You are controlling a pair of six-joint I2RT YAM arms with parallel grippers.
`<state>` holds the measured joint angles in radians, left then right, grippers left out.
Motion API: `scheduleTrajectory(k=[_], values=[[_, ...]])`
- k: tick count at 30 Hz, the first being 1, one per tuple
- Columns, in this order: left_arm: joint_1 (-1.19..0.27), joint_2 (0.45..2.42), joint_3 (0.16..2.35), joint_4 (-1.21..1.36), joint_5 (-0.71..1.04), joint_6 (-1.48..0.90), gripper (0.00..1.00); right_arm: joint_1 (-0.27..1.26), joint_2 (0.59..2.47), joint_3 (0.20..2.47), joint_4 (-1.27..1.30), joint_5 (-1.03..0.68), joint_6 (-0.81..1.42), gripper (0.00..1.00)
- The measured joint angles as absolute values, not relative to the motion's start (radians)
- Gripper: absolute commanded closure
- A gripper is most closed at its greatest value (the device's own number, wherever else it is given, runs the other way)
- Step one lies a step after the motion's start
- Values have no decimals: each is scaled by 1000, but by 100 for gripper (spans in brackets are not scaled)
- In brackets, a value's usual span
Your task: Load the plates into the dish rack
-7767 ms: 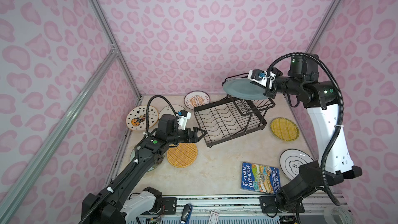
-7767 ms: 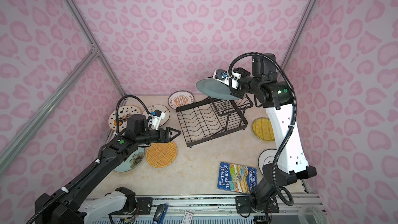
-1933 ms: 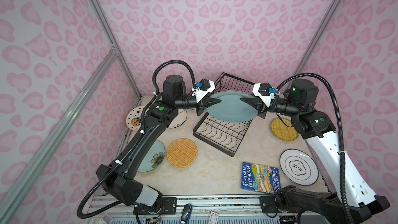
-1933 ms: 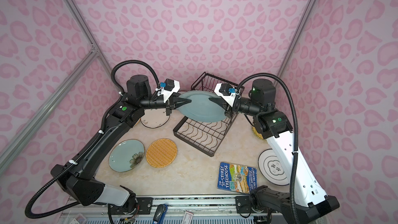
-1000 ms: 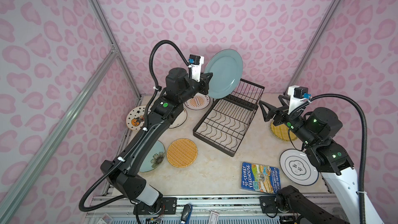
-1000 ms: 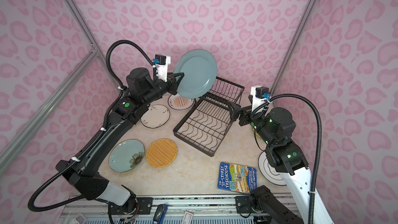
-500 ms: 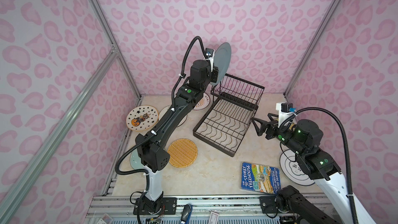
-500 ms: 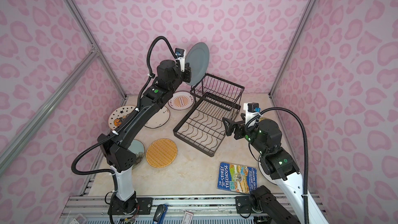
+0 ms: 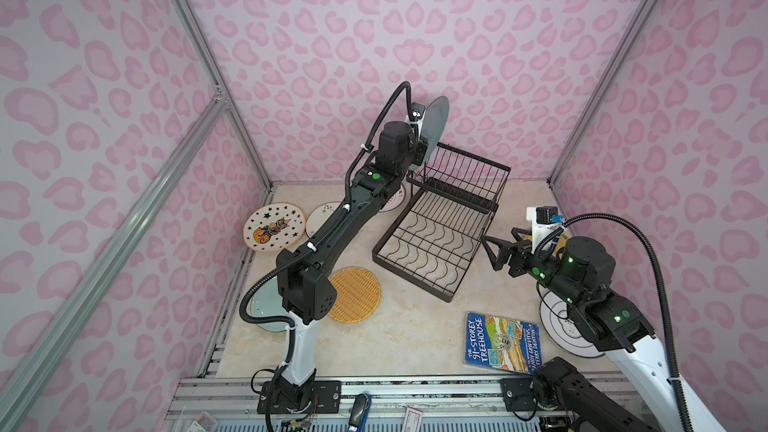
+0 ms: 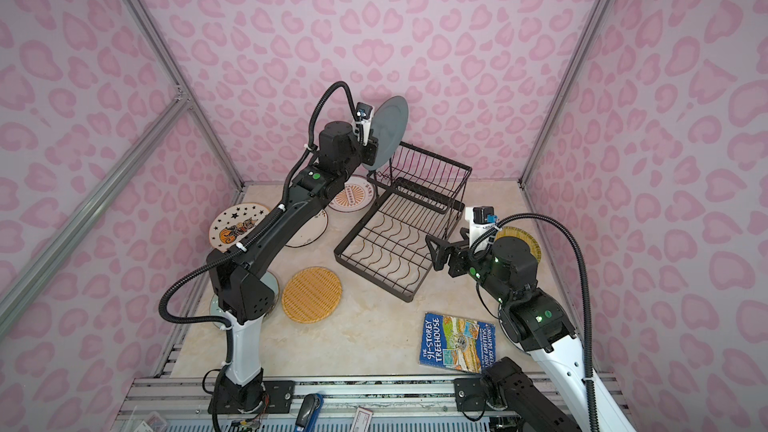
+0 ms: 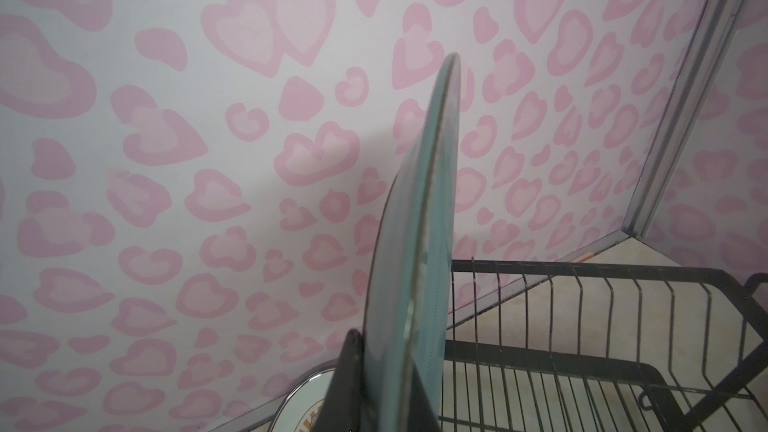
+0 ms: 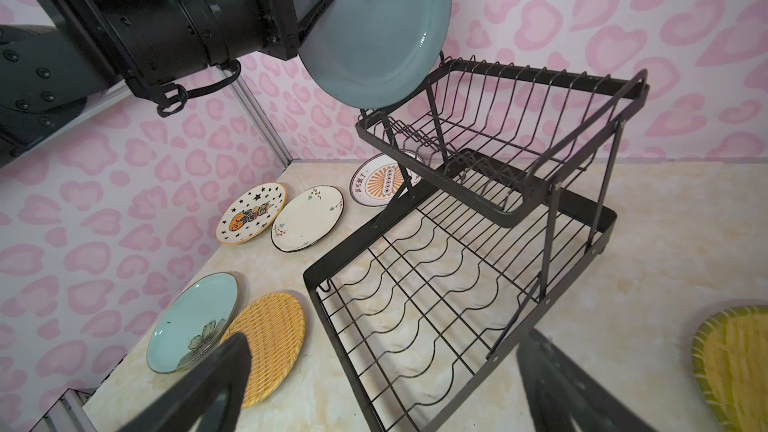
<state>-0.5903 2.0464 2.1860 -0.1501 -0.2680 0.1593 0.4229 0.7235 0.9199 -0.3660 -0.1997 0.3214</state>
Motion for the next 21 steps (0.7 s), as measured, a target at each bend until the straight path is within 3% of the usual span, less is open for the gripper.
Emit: scheduleTrajectory(k=[21], values=[[-583,2090,2183,-100,-243,192,96,424,731,897,-365,-205,322,1]])
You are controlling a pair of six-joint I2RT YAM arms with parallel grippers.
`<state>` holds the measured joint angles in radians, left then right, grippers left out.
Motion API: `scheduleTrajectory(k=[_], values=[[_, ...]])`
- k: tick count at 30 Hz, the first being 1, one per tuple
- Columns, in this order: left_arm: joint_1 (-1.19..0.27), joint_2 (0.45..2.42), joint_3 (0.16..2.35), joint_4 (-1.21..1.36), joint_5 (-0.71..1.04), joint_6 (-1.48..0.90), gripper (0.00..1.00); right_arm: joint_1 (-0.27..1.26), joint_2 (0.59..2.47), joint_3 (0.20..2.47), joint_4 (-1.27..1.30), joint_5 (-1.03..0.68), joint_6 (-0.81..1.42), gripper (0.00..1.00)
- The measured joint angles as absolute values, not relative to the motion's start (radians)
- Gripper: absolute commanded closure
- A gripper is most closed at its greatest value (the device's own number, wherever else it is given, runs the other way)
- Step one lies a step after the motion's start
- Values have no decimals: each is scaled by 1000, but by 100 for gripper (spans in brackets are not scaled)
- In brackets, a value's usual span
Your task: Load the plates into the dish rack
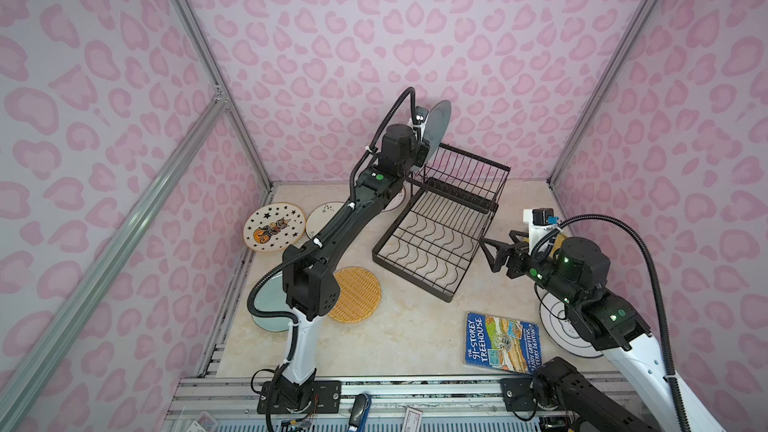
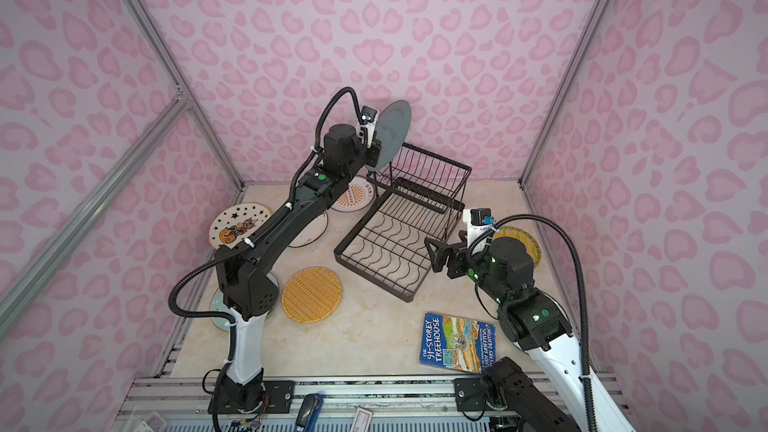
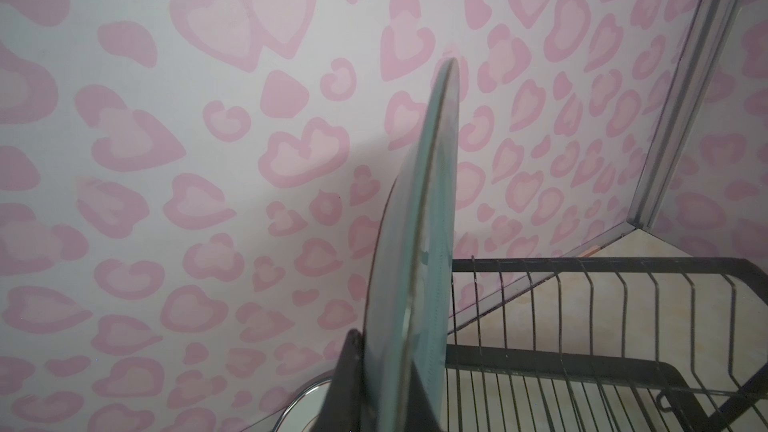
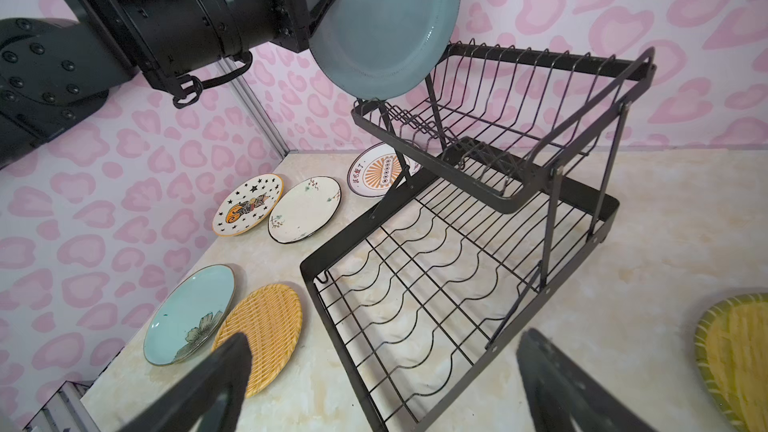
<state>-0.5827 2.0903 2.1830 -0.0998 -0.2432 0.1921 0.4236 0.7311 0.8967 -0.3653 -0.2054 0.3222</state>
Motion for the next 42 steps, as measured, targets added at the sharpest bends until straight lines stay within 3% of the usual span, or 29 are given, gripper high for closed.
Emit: scheduleTrajectory(k=[42], values=[[-623,1995,2046,-64,-292,316,96,425,721,854,-357,-241,356,3]])
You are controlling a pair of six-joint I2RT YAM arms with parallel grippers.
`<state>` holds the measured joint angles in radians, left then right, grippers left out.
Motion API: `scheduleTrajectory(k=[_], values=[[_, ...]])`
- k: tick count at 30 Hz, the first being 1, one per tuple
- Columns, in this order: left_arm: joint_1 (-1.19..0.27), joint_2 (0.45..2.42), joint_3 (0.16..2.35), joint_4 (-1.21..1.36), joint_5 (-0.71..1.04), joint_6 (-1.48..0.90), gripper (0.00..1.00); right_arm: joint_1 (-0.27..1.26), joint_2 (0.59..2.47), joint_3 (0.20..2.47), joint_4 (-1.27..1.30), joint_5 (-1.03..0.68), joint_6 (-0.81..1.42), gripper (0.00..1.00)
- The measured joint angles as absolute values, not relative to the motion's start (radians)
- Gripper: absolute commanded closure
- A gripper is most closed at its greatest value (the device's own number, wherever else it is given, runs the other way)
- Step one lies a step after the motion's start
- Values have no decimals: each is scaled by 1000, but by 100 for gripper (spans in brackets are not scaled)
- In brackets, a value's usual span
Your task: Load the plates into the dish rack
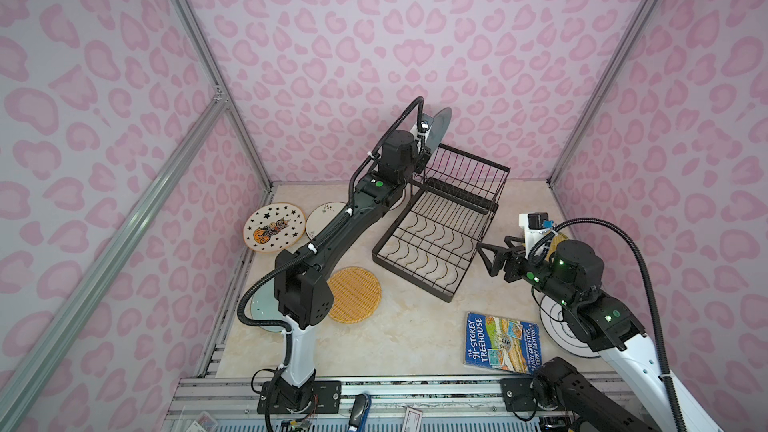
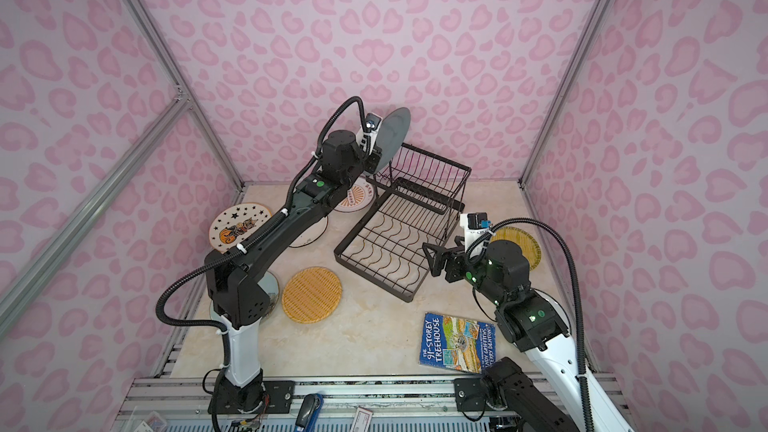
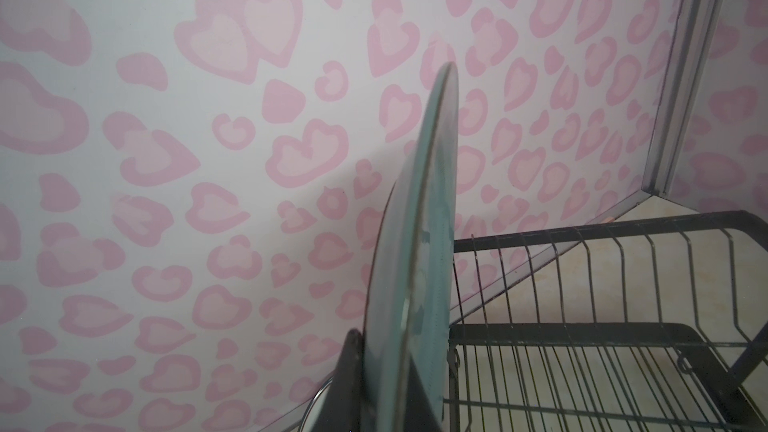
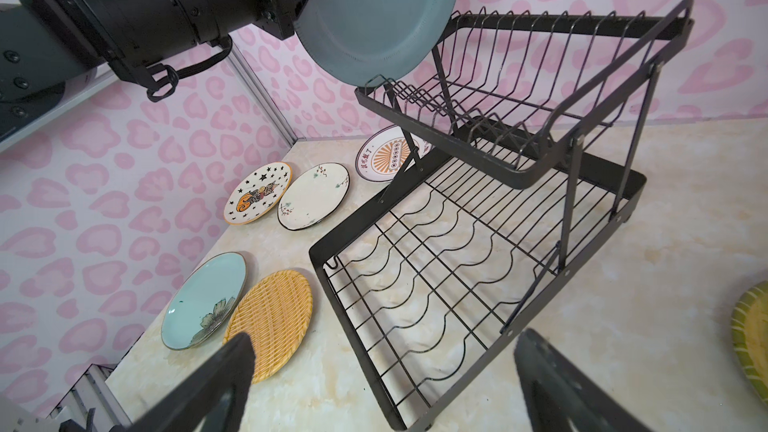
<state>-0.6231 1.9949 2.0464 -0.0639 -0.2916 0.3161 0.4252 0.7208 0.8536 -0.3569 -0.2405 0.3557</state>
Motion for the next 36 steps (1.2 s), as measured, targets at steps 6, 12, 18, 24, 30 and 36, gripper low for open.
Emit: scheduleTrajectory(k=[6,12,18,24,30,36], values=[[-645,1989,2040,-73,-340,333,96,425,717,845,-356,-244,358,3],[-643,1988,2057,-99,-358,332,96,425,717,844,-356,-245,358,3],[-646,1988,2094,-149,-373,317,96,425,717,839,-356,-252,358,3],[-646,2000,2175,-184,-399,307,96,425,718,838,-356,-255,358,3],[-646,2028,2179,-199,-388,299,96,425,718,836,-356,-255,355,3],[-647,2053,2212,-223,-382,299,96,425,718,826,-353,-259,351,3]])
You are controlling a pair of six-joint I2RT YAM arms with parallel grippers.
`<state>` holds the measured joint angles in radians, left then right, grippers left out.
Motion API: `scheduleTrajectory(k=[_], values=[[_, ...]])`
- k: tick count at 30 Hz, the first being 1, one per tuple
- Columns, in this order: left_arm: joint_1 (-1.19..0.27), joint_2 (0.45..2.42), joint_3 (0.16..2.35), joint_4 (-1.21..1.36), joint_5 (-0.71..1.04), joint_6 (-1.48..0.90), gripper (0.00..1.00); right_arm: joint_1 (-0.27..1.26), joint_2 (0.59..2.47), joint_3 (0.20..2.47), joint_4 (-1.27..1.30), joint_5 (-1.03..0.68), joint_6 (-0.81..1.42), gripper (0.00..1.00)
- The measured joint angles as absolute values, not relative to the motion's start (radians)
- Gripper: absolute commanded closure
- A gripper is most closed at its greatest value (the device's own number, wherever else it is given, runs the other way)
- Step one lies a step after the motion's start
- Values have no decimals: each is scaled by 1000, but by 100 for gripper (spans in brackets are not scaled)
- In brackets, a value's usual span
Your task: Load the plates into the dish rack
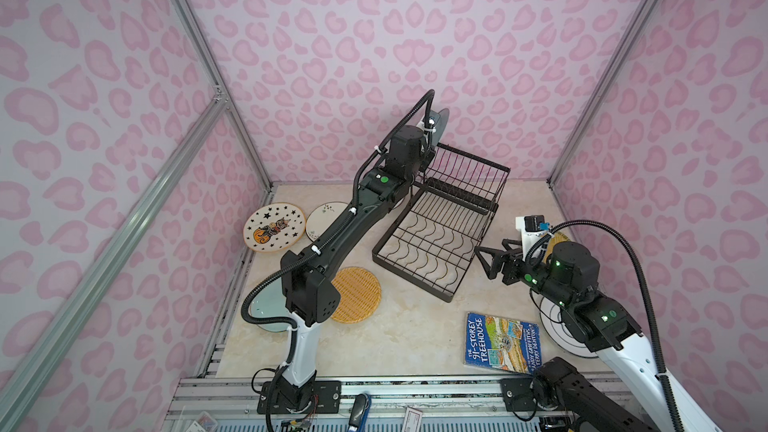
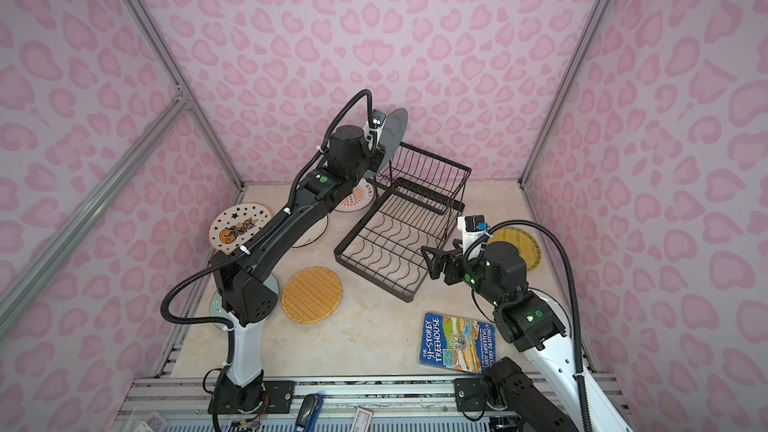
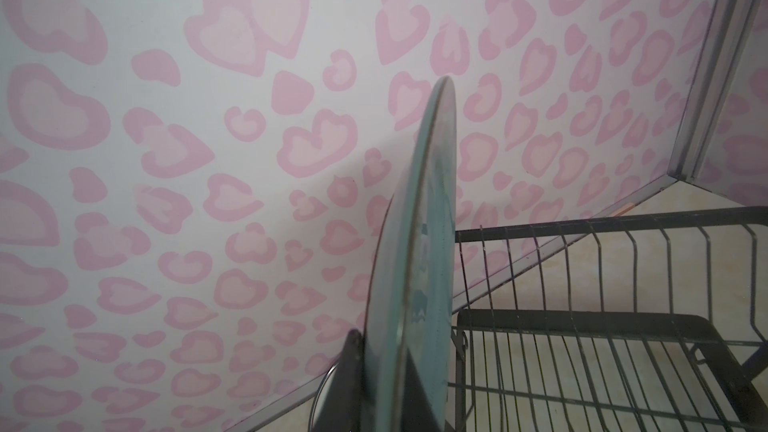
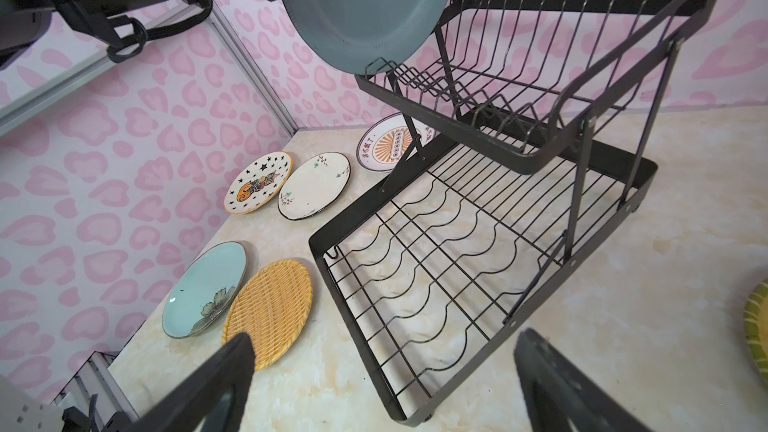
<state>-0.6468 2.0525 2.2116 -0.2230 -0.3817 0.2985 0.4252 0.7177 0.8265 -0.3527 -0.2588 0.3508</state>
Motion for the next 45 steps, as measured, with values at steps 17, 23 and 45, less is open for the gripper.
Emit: scheduleTrajectory(k=[17,23,45], values=[[-647,2116,2262,-220,-385,299,96,425,721,807,-344,-266,336,3],[-650,2143,2291,-226,-394,308,96,425,727,802,-341,-277,328,3],[-674,2166,2330,-201,-478,326,71,421,696,776,-336,-292,302,2]])
